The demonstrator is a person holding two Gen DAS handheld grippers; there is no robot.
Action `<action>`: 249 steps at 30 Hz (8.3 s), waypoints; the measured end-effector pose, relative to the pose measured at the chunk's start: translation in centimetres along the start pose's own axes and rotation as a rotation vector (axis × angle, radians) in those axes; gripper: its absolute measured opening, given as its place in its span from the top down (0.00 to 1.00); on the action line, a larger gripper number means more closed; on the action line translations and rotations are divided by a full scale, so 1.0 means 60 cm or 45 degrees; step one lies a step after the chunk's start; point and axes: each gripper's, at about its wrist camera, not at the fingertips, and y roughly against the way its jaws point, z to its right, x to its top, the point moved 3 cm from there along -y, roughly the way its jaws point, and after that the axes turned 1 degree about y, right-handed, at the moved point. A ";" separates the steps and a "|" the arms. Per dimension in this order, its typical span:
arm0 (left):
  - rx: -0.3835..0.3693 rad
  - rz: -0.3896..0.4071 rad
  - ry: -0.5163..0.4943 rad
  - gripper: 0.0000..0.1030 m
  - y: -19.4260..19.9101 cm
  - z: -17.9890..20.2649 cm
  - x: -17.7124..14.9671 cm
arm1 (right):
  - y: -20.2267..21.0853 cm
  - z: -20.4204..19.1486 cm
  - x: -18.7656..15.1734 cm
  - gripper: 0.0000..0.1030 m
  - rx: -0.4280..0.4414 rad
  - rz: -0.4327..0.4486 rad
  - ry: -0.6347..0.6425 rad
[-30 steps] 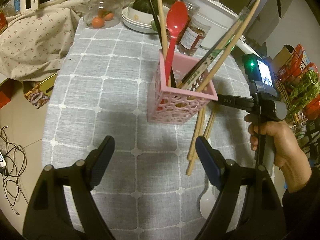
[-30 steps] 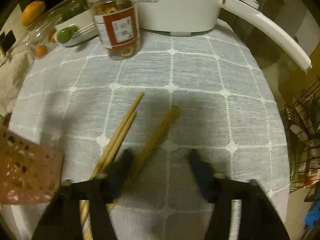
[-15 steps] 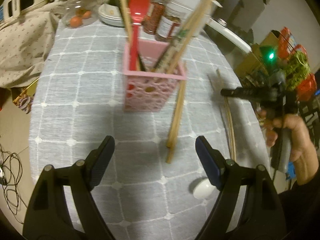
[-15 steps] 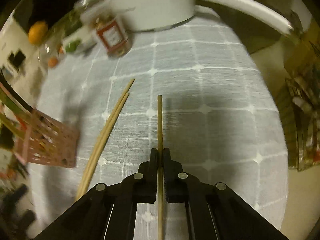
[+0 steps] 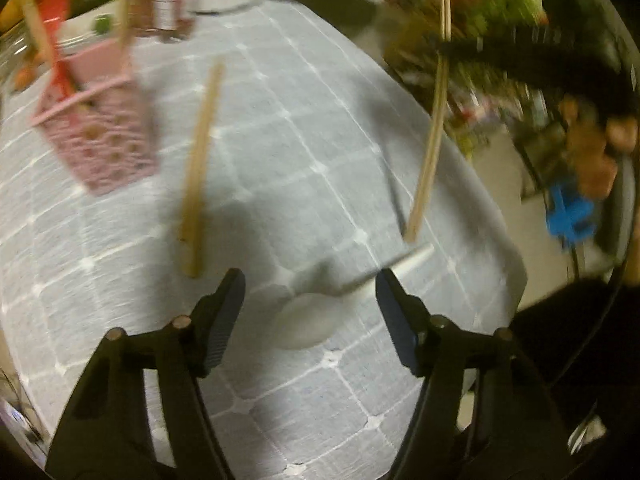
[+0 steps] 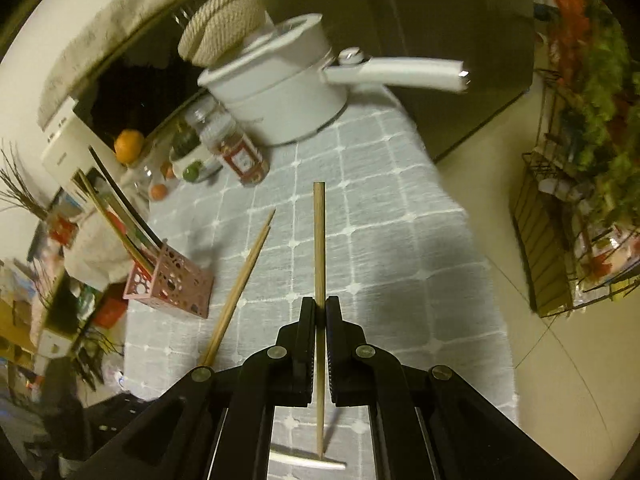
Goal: Organize utensils
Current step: 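Grasp the white plastic spoon with the left tool, then carry the white spoon toward the pink basket with the left tool while the right tool carries the chopstick, then lower the white spoon into the pink basket and open the left tool, then lower the wooden chopstick into the pink basket and open the right tool, then move the right tool to the pair of wooden chopsticks on the cloth and grasp one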
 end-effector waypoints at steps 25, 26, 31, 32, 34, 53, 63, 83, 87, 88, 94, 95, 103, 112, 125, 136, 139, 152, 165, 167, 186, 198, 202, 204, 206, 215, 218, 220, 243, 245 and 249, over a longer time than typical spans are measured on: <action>0.235 -0.305 -0.252 0.95 -0.111 0.073 0.065 | 0.096 0.099 0.017 0.95 0.089 0.092 -0.026; 0.231 -0.305 -0.178 0.95 -0.111 0.055 0.070 | 0.092 0.098 0.016 0.95 0.089 0.082 -0.027; 0.123 -0.352 0.027 0.95 -0.107 0.015 0.086 | 0.082 0.076 0.012 0.95 0.089 0.065 0.005; 0.121 -0.383 0.036 0.95 -0.108 0.014 0.091 | 0.080 0.069 0.012 0.95 0.081 0.068 0.018; 0.119 -0.437 0.066 0.95 -0.113 0.012 0.097 | 0.077 0.061 0.012 0.95 0.070 0.068 0.027; 0.212 -0.118 0.078 0.96 -0.038 0.013 0.138 | 0.075 0.028 0.010 0.95 0.083 0.089 0.061; 0.170 0.437 0.084 0.95 0.146 0.002 0.166 | 0.096 -0.017 0.019 0.95 0.120 0.167 0.125; 0.536 1.139 0.255 0.95 0.205 -0.142 0.180 | 0.081 -0.062 0.030 0.95 0.150 0.191 0.167; 0.558 1.157 0.279 0.95 0.186 -0.161 0.172 | 0.082 -0.055 0.034 0.95 0.146 0.201 0.149; 0.568 1.149 0.287 0.95 0.182 -0.164 0.171 | 0.082 -0.056 0.035 0.95 0.148 0.203 0.148; 0.503 1.074 0.345 0.94 0.163 -0.186 0.164 | 0.081 -0.069 0.037 0.95 0.161 0.211 0.161; 0.487 1.061 0.346 0.94 0.164 -0.186 0.163 | 0.081 -0.072 0.037 0.95 0.163 0.212 0.166; 0.466 1.011 0.340 0.64 0.194 -0.177 0.141 | 0.092 -0.108 0.036 0.95 0.195 0.240 0.213; 0.450 0.732 0.336 0.34 0.212 -0.174 0.086 | 0.116 -0.186 0.050 0.95 0.264 0.303 0.279; 0.468 0.321 0.392 0.20 0.156 -0.221 0.013 | 0.117 -0.343 0.069 0.95 0.264 0.415 0.488; 0.417 0.306 0.378 0.20 0.163 -0.211 0.011 | 0.043 -0.428 0.071 0.95 0.163 0.454 0.645; 0.407 0.305 0.381 0.20 0.163 -0.212 0.012 | 0.033 -0.440 0.073 0.95 0.158 0.475 0.665; 0.395 0.311 0.385 0.20 0.166 -0.211 0.012 | 0.014 -0.448 0.085 0.95 0.101 0.519 0.677; 0.383 0.332 0.404 0.20 0.173 -0.210 0.010 | -0.054 -0.430 0.083 0.94 0.097 0.460 0.610; 0.385 0.338 0.407 0.20 0.175 -0.210 0.011 | -0.051 -0.427 0.086 0.87 0.122 0.448 0.584; 0.414 0.390 0.412 0.17 0.179 -0.206 0.008 | 0.103 -0.303 0.073 0.10 0.127 0.604 0.473; 0.429 0.336 0.472 0.16 0.152 -0.226 0.008 | -0.085 -0.178 0.022 0.10 -0.065 0.352 0.392; 0.408 0.329 0.494 0.16 0.151 -0.230 0.010 | -0.159 -0.154 0.005 0.10 -0.095 0.250 0.377; 0.392 0.332 0.507 0.16 0.153 -0.231 0.012 | -0.185 -0.145 0.000 0.10 -0.097 0.214 0.360; 0.381 0.337 0.511 0.16 0.154 -0.230 0.014 | -0.209 -0.138 -0.002 0.10 -0.116 0.190 0.354; 0.380 0.331 0.512 0.16 0.155 -0.229 0.016 | -0.293 -0.126 -0.011 0.10 -0.213 0.123 0.361; 0.380 0.327 0.518 0.16 0.155 -0.231 0.015 | -0.310 -0.132 -0.014 0.10 -0.210 0.105 0.371; 0.384 0.330 0.522 0.16 0.156 -0.232 0.015 | -0.315 -0.134 -0.009 0.10 -0.189 0.096 0.345; 0.399 0.360 0.503 0.16 0.164 -0.224 0.020 | -0.322 -0.117 0.002 0.10 -0.359 -0.084 0.328; 0.398 0.363 0.498 0.16 0.163 -0.222 0.020 | -0.321 -0.120 0.002 0.14 -0.366 -0.087 0.317; 0.397 0.360 0.492 0.16 0.164 -0.221 0.019 | -0.317 -0.130 0.009 0.28 -0.318 -0.090 0.275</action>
